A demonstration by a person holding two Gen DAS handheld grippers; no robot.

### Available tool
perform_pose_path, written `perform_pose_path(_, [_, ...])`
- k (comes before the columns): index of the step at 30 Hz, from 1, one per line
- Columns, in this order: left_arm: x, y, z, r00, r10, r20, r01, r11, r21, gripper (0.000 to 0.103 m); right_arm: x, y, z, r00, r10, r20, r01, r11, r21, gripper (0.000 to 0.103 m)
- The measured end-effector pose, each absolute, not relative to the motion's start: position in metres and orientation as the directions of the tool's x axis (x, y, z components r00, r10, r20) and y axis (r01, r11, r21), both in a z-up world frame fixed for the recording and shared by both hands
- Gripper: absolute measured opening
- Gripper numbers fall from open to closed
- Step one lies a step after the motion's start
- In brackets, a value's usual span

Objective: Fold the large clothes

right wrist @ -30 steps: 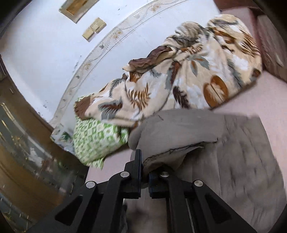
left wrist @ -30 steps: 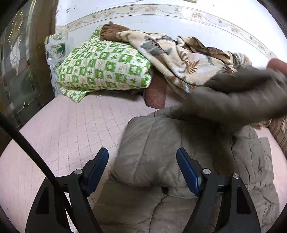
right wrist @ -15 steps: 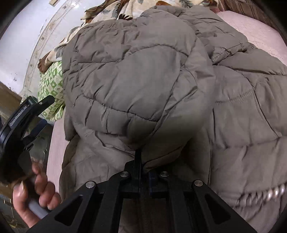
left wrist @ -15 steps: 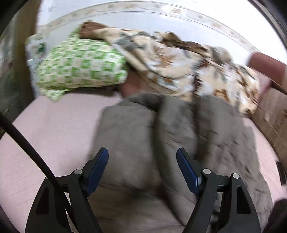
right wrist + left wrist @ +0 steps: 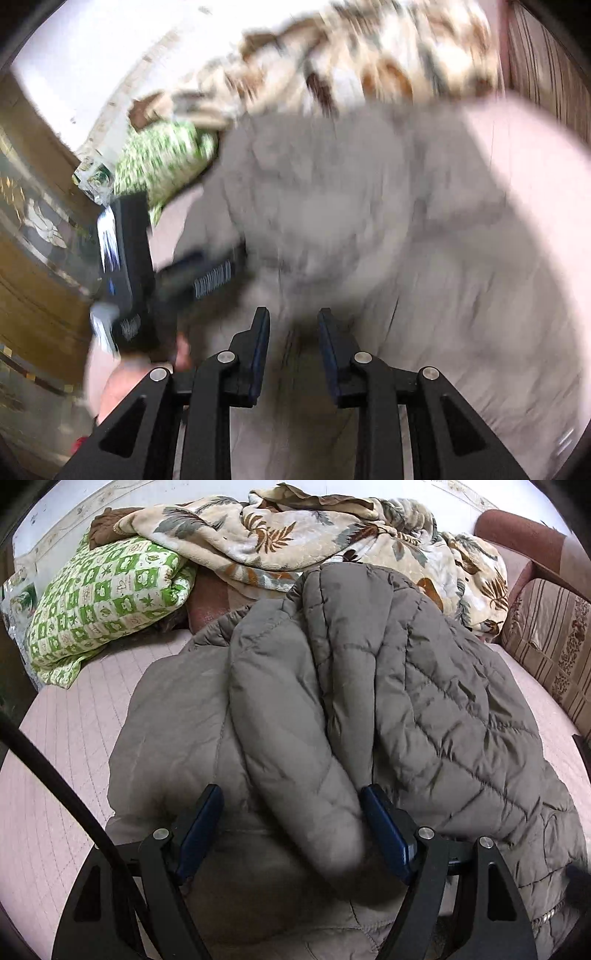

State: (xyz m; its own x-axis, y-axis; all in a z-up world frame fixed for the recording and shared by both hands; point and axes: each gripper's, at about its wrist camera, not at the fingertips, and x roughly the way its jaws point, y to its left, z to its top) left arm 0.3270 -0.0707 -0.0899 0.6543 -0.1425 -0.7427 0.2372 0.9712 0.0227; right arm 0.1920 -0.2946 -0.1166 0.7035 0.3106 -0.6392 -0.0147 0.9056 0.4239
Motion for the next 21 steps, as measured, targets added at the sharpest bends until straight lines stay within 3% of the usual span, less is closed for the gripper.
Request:
perform_pose_path(5, [0.318, -0.068, -0.075, 0.697, -0.151, -0.701, 0.233, 0.972, 0.022, 0.077, 0.229, -0.297, -0.109, 0.753, 0.208, -0.624, 0.014, 0.943, 0.331, 0.029])
perform_pose_path(10, [0.31, -0.071, -0.064, 0.73, -0.2, -0.653, 0.259, 0.966, -0.005, 0.077, 0.269, -0.294, -0.163, 0.639, 0.183, -0.747, 0.052, 0.959, 0.279, 0.029])
perform_pose_path(13, [0.313, -0.084, -0.077, 0.688, -0.219, -0.692, 0.301, 0.954, -0.003, 0.077, 0.277, -0.297, -0.196, 0.567, 0.236, -0.789, 0.064, 0.942, 0.328, 0.029])
perform_pose_path(17, [0.333, -0.094, -0.118, 0.576, -0.119, -0.808, 0.269, 0.962, 0.051, 0.078, 0.275, -0.306, -0.2, 0.564, 0.283, -0.776, 0.061, 0.923, 0.381, 0.03])
perform_pose_path(21, [0.332, -0.088, -0.11, 0.581, -0.159, -0.798, 0.264, 0.965, 0.0, 0.079, 0.267, -0.316, -0.198, 0.564, 0.33, -0.757, 0.048, 0.902, 0.429, 0.03])
